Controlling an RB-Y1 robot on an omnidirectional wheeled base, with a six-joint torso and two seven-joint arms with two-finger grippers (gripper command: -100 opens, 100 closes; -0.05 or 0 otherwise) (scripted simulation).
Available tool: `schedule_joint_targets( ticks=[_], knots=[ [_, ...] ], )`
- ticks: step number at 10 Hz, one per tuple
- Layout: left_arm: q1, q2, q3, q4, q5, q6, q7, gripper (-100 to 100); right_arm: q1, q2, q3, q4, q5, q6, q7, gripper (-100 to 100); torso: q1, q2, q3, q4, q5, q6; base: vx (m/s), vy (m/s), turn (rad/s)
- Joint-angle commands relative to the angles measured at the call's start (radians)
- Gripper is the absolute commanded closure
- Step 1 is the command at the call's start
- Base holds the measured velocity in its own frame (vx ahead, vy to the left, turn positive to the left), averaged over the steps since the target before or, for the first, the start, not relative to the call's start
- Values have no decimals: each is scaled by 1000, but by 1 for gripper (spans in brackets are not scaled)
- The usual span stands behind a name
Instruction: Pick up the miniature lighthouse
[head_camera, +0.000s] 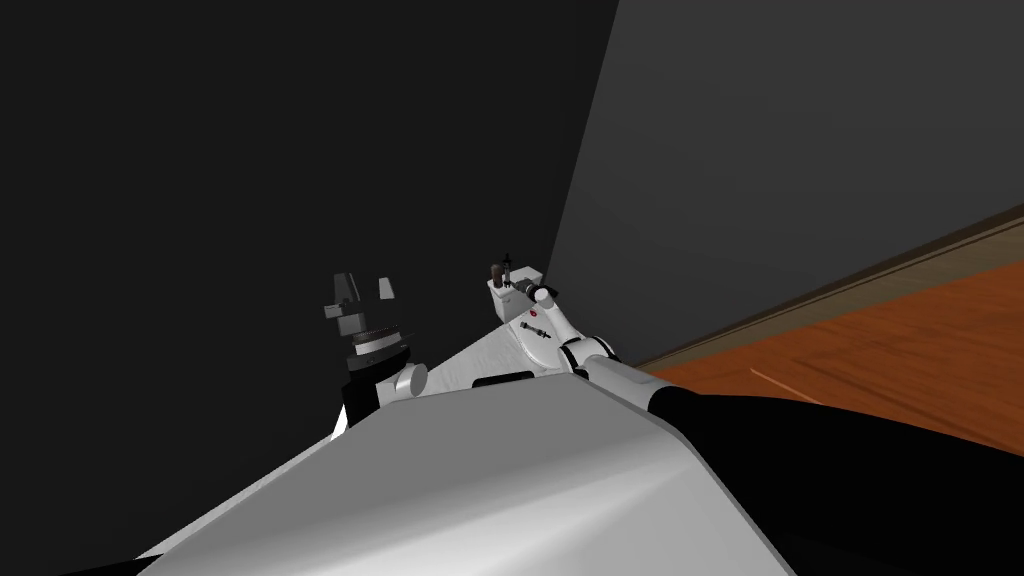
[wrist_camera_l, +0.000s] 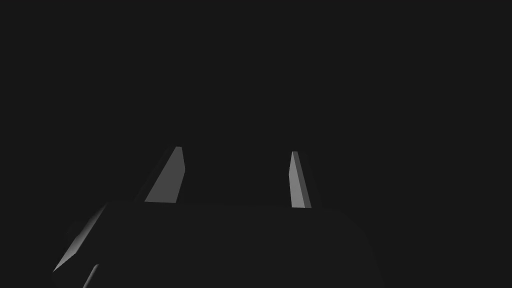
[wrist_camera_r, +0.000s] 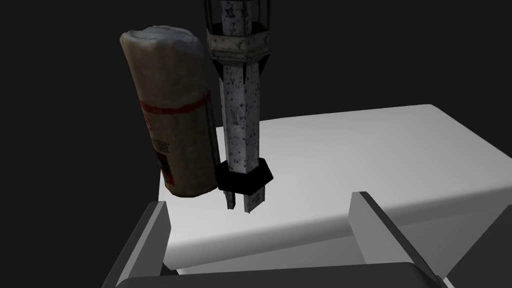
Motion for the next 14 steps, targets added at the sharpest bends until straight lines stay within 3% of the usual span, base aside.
schedule_joint_targets(
  ticks=[1, 5, 6, 7, 8, 9, 10, 11, 12, 13, 14],
  knots=[
    [0, 0, 0, 0, 0, 0, 0, 0, -9, 2, -3, -4, -12, 10, 9, -100, 0, 0, 0, 0, 0, 0, 199, 79, 46],
    [0, 0, 0, 0, 0, 0, 0, 0, -21, 1, -7, -8, -16, 13, 8, -100, -1, -5, -3, -1, 0, 0, 176, 40, 44],
    [0, 0, 0, 0, 0, 0, 0, 0, -22, 1, -7, -8, -17, 13, 9, 0, -2, 1, 0, 0, 0, 0, 17, 2, -1],
    [0, 0, 0, 0, 0, 0, 0, 0, -53, 17, -57, 36, -11, -22, 48, -100, -3, 6, 3, 1, -1, 0, -17, -94, 300],
    [0, 0, 0, 0, 0, 0, 0, 0, -84, 33, -84, 63, -6, -50, 80, -100, -8, 9, 5, 2, -1, 0, -70, -199, 430],
    [-1, 0, 0, 0, 0, 0, 0, 0, -84, 33, -110, 80, -6, -56, 86, -100, -14, 12, 7, 2, -3, 0, -75, -121, 262],
    [0, 0, 0, 0, 0, 0, 0, 0, -84, 33, -110, 80, -6, -56, 86, -100, -11, 13, 7, 3, -3, 1, -16, -14, 51],
    [0, 0, 0, 0, 0, 0, 0, 0, -115, 48, -153, 124, 0, -91, 125, -100, -5, 11, 6, 2, -1, 1, -64, -69, 215],
    [0, 0, 0, 0, 0, 0, 0, 0, -115, 48, -161, 124, 0, -91, 125, -100, -7, 13, 7, 2, -1, 0, -59, -63, 198],
    [0, 0, 0, 0, 0, 0, 0, 0, -146, 64, -201, 167, 6, -126, 163, -100, -7, 12, 7, 3, -2, 1, -73, -78, 245],
    [0, 0, 0, 0, 0, 0, 0, 0, -146, 64, -213, 168, 6, -126, 164, -100, -7, 13, 7, 3, -2, 0, -69, -74, 231]
  ],
)
